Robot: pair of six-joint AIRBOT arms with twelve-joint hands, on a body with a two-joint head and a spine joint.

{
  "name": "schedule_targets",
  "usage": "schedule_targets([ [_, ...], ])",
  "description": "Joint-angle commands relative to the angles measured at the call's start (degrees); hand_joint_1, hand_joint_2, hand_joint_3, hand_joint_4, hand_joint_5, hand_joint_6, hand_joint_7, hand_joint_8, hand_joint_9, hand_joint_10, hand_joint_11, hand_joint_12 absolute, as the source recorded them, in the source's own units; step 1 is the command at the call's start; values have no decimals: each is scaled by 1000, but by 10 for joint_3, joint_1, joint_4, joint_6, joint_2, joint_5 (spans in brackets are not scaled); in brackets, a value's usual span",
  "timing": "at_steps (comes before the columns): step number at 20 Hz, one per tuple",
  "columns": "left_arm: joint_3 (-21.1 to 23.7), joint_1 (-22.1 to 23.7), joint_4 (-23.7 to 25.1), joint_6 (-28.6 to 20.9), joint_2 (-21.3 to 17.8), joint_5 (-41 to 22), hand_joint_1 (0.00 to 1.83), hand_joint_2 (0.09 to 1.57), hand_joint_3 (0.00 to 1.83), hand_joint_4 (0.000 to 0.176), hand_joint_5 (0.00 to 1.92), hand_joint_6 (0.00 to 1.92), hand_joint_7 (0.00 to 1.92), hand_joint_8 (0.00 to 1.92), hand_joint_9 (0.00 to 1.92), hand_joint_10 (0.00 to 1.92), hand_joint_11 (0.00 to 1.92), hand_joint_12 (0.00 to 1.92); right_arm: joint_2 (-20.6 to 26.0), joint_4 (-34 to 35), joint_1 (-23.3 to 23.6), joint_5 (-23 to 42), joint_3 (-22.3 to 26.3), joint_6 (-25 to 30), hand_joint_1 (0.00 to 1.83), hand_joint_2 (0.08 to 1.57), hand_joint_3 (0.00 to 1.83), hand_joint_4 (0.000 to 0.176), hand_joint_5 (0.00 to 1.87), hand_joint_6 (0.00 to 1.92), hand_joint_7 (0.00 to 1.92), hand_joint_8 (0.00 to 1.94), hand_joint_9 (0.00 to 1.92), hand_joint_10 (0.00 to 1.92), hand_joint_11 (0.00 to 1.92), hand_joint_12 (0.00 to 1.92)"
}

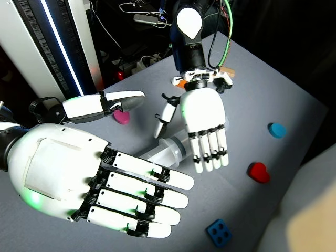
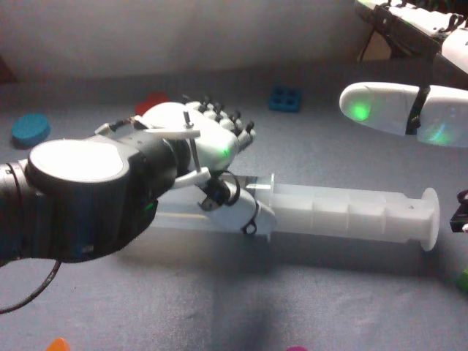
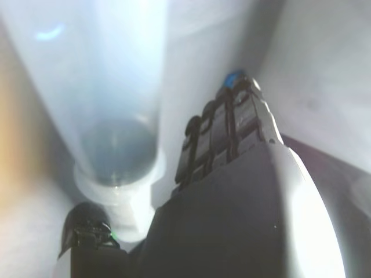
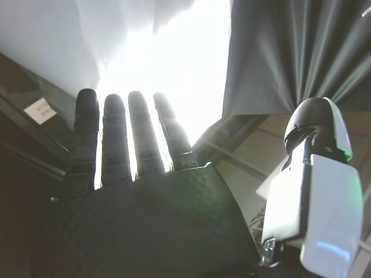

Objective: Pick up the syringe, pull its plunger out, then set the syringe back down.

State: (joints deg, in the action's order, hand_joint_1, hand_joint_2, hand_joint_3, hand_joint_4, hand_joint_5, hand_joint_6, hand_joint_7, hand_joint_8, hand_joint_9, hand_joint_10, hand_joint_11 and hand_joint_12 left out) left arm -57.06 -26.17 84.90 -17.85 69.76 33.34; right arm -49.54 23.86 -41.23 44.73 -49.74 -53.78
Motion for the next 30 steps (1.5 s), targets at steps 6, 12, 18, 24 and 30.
schedule_targets([
  [6,27,31,33,4,-35,46,71,1000,0,0,0,0,0,0,0,0,37,23,9,-14,13,74,9,6,26,882,0,0,0,0,0,0,0,0,0,323],
  [12,83,63,33,-10,-75,130,96,1009,0,0,0,0,0,0,0,0,54,39,38,-14,27,57,44,-14,7,888,1,0,0,0,0,0,16,6,0,375],
  [18,181,86,78,-42,-128,233,723,1098,12,0,519,1849,650,1862,740,1883,757,1891,64,-14,35,67,83,-43,562,1046,3,0,756,1885,888,1915,1039,1898,1211,1904],
  [24,195,92,74,-42,-134,273,888,1213,0,130,1308,1921,1376,1921,1496,1921,1597,1921,68,-14,36,71,93,-59,484,1427,12,166,1314,1921,1478,1941,1621,1921,1786,1921],
  [30,187,104,84,-42,-133,259,842,1261,5,176,1274,1921,1415,1921,1517,1921,1616,1921,71,-14,39,76,101,-64,523,1453,4,176,1315,1921,1489,1941,1635,1921,1774,1921],
])
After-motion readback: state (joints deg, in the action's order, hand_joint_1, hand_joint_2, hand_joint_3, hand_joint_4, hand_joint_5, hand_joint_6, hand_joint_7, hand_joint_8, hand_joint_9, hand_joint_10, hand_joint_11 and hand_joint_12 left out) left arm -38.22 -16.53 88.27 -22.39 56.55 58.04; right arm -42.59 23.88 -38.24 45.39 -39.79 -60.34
